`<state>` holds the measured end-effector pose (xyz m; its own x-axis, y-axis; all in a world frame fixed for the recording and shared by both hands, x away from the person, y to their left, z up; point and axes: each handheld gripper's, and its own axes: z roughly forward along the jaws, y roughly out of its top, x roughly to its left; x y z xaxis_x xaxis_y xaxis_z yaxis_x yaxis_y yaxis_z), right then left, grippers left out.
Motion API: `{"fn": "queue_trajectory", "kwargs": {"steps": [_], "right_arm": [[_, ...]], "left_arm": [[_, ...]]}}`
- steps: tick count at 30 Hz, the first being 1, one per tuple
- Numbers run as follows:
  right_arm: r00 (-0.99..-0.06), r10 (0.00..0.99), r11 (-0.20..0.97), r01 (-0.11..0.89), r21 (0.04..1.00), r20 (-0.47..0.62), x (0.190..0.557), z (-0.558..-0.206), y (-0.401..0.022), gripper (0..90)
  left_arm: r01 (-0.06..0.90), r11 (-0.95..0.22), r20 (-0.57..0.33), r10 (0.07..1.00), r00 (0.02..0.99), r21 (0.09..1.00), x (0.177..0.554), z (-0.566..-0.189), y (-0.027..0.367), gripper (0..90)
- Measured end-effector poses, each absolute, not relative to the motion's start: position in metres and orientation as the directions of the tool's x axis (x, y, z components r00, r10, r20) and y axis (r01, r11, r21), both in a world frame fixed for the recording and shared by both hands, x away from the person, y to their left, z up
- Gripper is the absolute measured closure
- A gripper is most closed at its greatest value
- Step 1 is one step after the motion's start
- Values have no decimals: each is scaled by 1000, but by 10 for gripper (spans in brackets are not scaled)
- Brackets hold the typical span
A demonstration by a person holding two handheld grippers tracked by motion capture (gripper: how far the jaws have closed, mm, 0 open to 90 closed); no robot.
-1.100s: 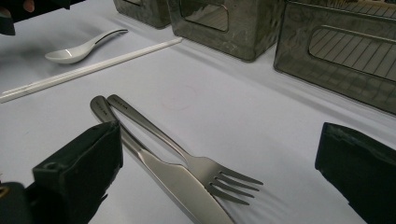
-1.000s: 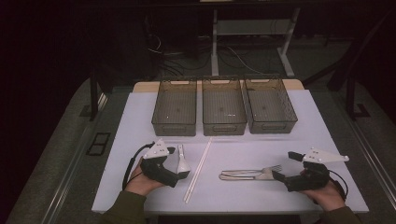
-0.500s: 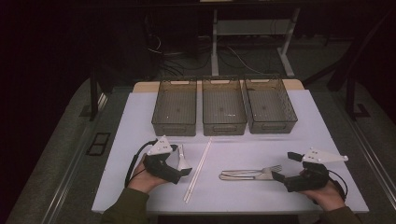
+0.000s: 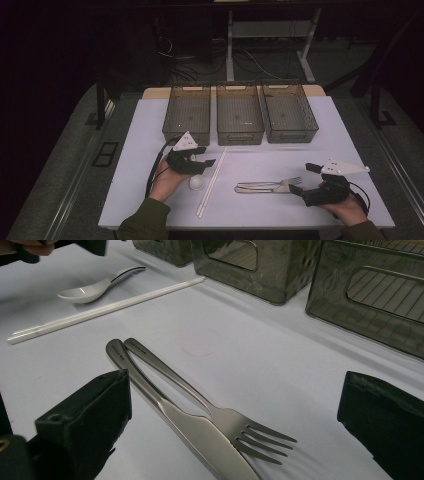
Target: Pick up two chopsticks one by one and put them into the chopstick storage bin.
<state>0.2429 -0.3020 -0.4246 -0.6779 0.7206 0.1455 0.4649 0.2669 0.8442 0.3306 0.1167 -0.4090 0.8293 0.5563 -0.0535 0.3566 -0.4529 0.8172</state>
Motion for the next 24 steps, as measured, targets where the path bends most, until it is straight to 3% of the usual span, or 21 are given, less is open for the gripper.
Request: {"fn": "queue_trajectory", "kwargs": {"steps": [4,24], "right_arm": [[-678,721,266,463,846,144,244,-425,-302,10],[-675,723,263,469,843,149,244,-425,-303,11]], "left_arm": [[385,-464,-66,568,821,798,345,-412,104,600],[487,-544,-85,604,793,683,388,-436,51,618]]}}
